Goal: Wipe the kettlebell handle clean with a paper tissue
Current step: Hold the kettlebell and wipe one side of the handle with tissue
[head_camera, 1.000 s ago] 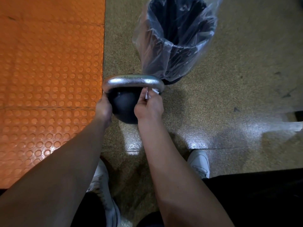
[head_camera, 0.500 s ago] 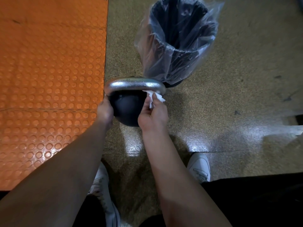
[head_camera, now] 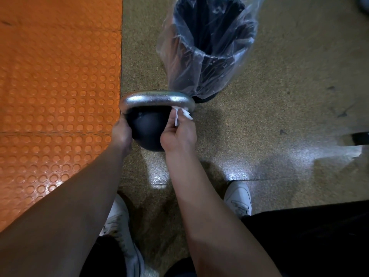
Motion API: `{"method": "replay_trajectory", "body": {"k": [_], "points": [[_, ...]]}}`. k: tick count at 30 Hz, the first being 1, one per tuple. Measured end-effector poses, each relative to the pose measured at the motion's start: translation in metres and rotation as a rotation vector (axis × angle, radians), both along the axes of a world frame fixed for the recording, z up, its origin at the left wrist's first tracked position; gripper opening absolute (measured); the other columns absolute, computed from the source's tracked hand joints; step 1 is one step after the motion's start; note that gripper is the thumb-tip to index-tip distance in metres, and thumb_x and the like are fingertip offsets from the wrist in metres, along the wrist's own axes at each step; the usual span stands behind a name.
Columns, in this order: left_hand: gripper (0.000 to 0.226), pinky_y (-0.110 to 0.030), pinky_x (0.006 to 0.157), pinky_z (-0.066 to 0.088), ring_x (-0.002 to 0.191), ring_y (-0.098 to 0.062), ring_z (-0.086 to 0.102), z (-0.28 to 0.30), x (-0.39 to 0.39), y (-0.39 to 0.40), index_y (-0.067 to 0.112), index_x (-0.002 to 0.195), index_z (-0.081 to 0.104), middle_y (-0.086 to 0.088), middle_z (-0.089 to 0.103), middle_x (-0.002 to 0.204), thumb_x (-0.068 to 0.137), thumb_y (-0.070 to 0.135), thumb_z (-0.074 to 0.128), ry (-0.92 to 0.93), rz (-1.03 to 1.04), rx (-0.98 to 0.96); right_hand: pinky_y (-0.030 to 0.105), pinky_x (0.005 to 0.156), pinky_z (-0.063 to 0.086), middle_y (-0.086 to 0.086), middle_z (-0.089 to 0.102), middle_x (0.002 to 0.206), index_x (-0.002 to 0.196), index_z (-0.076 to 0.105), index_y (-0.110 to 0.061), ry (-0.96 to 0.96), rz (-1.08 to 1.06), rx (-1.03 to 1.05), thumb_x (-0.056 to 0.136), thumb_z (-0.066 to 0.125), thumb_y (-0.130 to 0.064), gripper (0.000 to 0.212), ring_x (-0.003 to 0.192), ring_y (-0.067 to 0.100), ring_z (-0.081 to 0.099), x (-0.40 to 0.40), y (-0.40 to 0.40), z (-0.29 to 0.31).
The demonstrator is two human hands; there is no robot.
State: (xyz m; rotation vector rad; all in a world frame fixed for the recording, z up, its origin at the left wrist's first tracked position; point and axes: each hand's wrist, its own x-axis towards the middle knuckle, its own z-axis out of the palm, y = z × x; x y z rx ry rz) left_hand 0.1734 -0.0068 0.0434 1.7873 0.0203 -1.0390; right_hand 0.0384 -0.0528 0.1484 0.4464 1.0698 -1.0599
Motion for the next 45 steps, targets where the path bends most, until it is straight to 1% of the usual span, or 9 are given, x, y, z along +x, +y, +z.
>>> {"method": "replay_trajectory", "body": {"k": [9,13,18,23,25,27,31,37,45], "points": [[0.054,-0.043,0.104,0.048,0.118,-0.025,0.059,-0.003,0.001,0.001,0.007,0.129,0.060,-0.010,0.065,0.125,0.101,0.050,0.044,-0.008,-0.003,-0.027,0.017,0.060,0.059,0.018,0.062,0.133,0.130,0.061,0.005,0.014,0.024,-0.037,0.099,0.065,0.004,0.031,0.100,0.019,0.067,-0.004,0.006,0.004],[0.043,-0.035,0.093,0.047,0.109,-0.023,0.057,-0.003,-0.001,-0.002,0.007,0.122,0.060,-0.011,0.064,0.120,0.104,0.043,0.042,-0.010,0.012,0.000,0.017,0.065,0.061,0.012,0.064,0.119,0.131,0.059,0.005,0.029,0.028,-0.030,0.100,0.063,0.004,0.031,0.093,0.016,0.066,0.001,-0.001,0.009],[0.053,-0.047,0.107,0.043,0.122,-0.031,0.055,-0.002,0.000,0.000,0.000,0.132,0.057,-0.017,0.062,0.129,0.104,0.043,0.042,-0.018,0.008,0.035,0.017,0.058,0.059,0.018,0.061,0.123,0.132,0.059,0.006,0.085,0.103,-0.028,0.098,0.063,0.008,0.034,0.092,0.019,0.067,-0.014,0.004,0.013],[0.056,-0.047,0.106,0.044,0.121,-0.030,0.057,0.003,0.000,0.000,0.003,0.130,0.060,-0.015,0.064,0.128,0.101,0.048,0.044,-0.021,0.012,0.037,0.022,0.058,0.057,0.018,0.070,0.115,0.117,0.066,-0.001,0.362,0.125,-0.044,0.095,0.066,0.008,0.024,0.086,0.024,0.069,-0.040,-0.001,0.016],[0.056,-0.045,0.108,0.045,0.120,-0.028,0.057,0.003,0.002,0.001,0.005,0.130,0.060,-0.012,0.064,0.127,0.101,0.050,0.043,-0.013,0.003,0.046,0.027,0.072,0.060,0.009,0.072,0.119,0.119,0.066,-0.012,0.611,0.135,-0.199,0.094,0.069,0.005,0.030,0.095,0.022,0.072,-0.052,-0.013,0.023],[0.058,-0.047,0.110,0.043,0.122,-0.029,0.056,-0.001,0.004,0.002,0.007,0.130,0.060,-0.012,0.064,0.127,0.099,0.053,0.043,-0.015,-0.008,0.060,0.026,0.083,0.060,-0.002,0.070,0.123,0.129,0.065,-0.022,0.905,0.286,-0.442,0.095,0.070,0.000,0.041,0.102,0.012,0.070,-0.063,-0.030,0.033],[0.055,-0.049,0.112,0.040,0.126,-0.031,0.053,0.004,0.002,0.002,0.006,0.131,0.059,-0.015,0.061,0.132,0.101,0.049,0.040,-0.017,-0.015,0.065,0.024,0.080,0.056,-0.010,0.070,0.099,0.123,0.074,-0.022,1.442,0.978,-0.863,0.103,0.063,-0.016,0.024,0.092,0.006,0.068,-0.070,-0.074,0.059],[0.057,-0.046,0.112,0.040,0.125,-0.027,0.054,0.007,0.000,0.002,0.004,0.131,0.059,-0.012,0.062,0.131,0.102,0.050,0.041,-0.025,-0.021,0.065,0.032,0.085,0.048,0.003,0.067,0.115,0.117,0.078,-0.017,1.530,2.006,-1.131,0.097,0.060,0.000,0.032,0.104,0.021,0.062,-0.039,-0.117,0.063],[0.056,-0.042,0.109,0.043,0.118,-0.024,0.055,0.004,0.001,0.000,0.003,0.132,0.058,-0.008,0.063,0.126,0.102,0.048,0.042,-0.023,-0.012,0.070,0.035,0.074,0.053,0.011,0.073,0.103,0.106,0.078,-0.009,1.504,1.922,-1.205,0.092,0.057,0.006,0.029,0.096,0.026,0.066,-0.040,-0.127,0.082]]}}
